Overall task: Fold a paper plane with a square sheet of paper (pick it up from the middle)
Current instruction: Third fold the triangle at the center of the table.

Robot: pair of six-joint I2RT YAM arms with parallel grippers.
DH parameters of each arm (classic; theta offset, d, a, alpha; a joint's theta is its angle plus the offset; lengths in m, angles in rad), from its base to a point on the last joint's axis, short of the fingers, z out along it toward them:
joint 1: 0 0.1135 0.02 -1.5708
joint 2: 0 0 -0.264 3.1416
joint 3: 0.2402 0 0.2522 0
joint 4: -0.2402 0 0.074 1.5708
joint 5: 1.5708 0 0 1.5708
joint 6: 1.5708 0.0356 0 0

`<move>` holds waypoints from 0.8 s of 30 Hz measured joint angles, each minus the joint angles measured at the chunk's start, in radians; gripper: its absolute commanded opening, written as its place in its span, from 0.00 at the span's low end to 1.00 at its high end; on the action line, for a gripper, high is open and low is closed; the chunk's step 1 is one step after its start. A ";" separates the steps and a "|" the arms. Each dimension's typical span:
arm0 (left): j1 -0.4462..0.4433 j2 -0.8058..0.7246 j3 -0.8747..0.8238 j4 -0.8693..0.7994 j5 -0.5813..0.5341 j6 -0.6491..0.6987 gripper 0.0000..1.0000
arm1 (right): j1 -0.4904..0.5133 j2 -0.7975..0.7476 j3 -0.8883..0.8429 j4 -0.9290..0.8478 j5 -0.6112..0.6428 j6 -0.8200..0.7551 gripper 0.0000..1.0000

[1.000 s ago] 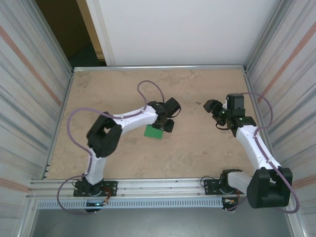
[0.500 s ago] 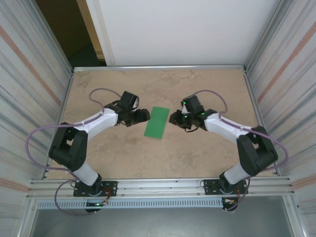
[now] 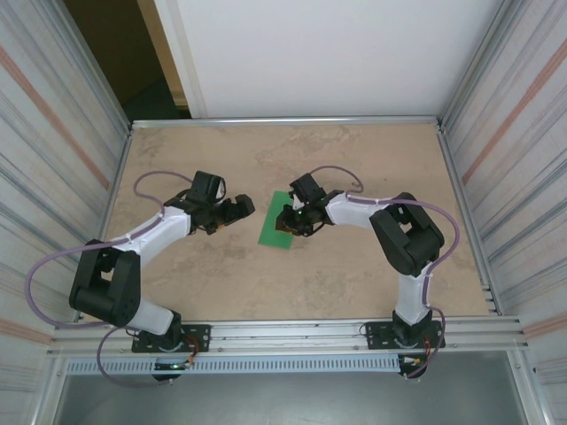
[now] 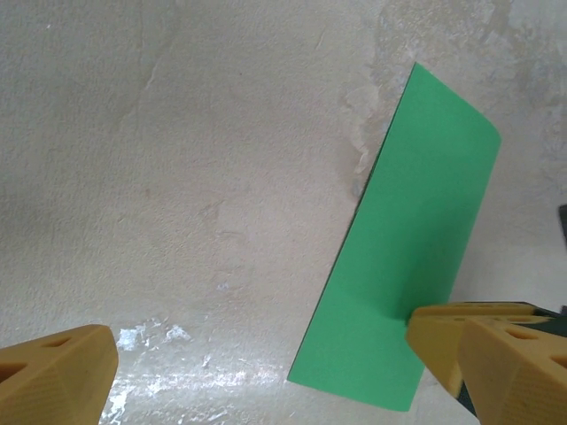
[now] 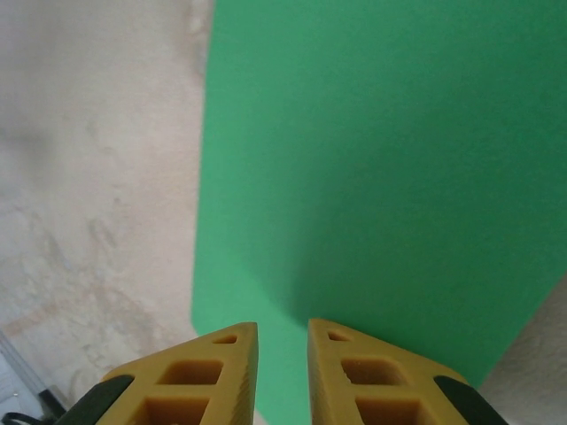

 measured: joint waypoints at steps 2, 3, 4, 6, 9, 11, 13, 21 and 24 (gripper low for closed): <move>0.000 0.000 0.000 0.005 0.008 0.000 0.99 | -0.006 0.008 0.000 -0.026 -0.007 -0.036 0.23; 0.000 0.000 0.000 0.008 0.015 0.000 0.99 | -0.011 0.010 0.000 -0.037 -0.013 -0.057 0.23; 0.000 0.000 0.000 0.012 0.023 0.000 0.99 | -0.018 0.011 0.000 -0.049 -0.021 -0.083 0.23; 0.000 0.002 -0.001 0.024 0.047 0.000 0.96 | -0.030 0.012 0.000 -0.069 -0.031 -0.142 0.23; 0.000 0.008 -0.002 0.066 0.098 -0.004 0.91 | -0.052 0.012 -0.001 -0.095 -0.060 -0.231 0.23; -0.002 0.019 -0.004 0.105 0.139 -0.010 0.85 | -0.072 0.012 -0.003 -0.110 -0.088 -0.284 0.24; -0.008 0.037 -0.005 0.144 0.180 -0.021 0.75 | -0.098 0.011 -0.007 -0.126 -0.117 -0.341 0.23; -0.092 0.163 0.019 0.258 0.299 -0.066 0.45 | -0.122 -0.049 -0.047 -0.134 -0.166 -0.385 0.24; -0.135 0.233 0.064 0.268 0.320 -0.073 0.36 | -0.124 -0.129 -0.113 -0.076 -0.166 -0.294 0.22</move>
